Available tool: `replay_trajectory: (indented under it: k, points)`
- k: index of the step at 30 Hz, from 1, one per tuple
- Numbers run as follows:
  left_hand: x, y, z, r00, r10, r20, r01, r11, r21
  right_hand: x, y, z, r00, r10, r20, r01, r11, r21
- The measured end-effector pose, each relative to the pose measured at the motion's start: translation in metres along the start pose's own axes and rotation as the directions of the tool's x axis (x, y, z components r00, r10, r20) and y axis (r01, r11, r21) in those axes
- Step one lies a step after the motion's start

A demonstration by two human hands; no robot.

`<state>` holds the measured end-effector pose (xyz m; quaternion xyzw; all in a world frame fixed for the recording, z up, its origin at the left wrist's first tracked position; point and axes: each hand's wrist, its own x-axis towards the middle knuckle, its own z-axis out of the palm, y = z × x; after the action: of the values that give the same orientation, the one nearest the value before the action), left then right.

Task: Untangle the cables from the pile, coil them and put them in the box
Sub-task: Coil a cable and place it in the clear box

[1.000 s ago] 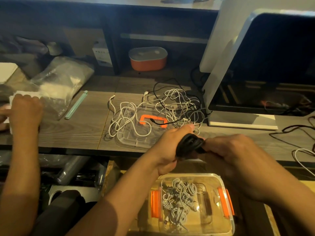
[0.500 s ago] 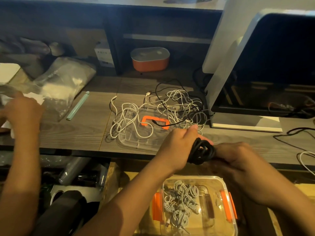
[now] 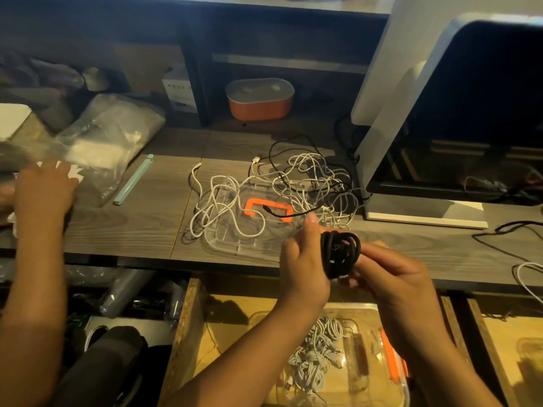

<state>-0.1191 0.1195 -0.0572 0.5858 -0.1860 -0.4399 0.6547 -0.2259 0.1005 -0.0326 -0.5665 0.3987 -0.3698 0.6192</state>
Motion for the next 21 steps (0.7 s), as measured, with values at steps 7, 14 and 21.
replay_trajectory:
  k: [7, 14, 21]
  points:
    - [0.016, -0.009, -0.007, 0.837, 0.547, 0.02, -0.491, 0.732, 0.472, -0.005, 0.012, 0.013, 0.991, 0.119, -0.056, -0.113, 0.988, 0.11]
    - [0.023, -0.021, -0.016, 0.785, 0.611, 0.105, -0.558, 0.622, 0.549, -0.001, 0.017, 0.013, 0.997, 0.079, -0.008, -0.079, 0.994, -0.071]
    - [0.026, -0.023, -0.018, 0.947, 0.319, 0.022, -0.295, 0.846, 0.445, 0.001, 0.029, 0.011, 0.995, 0.095, 0.027, -0.094, 0.995, -0.046]
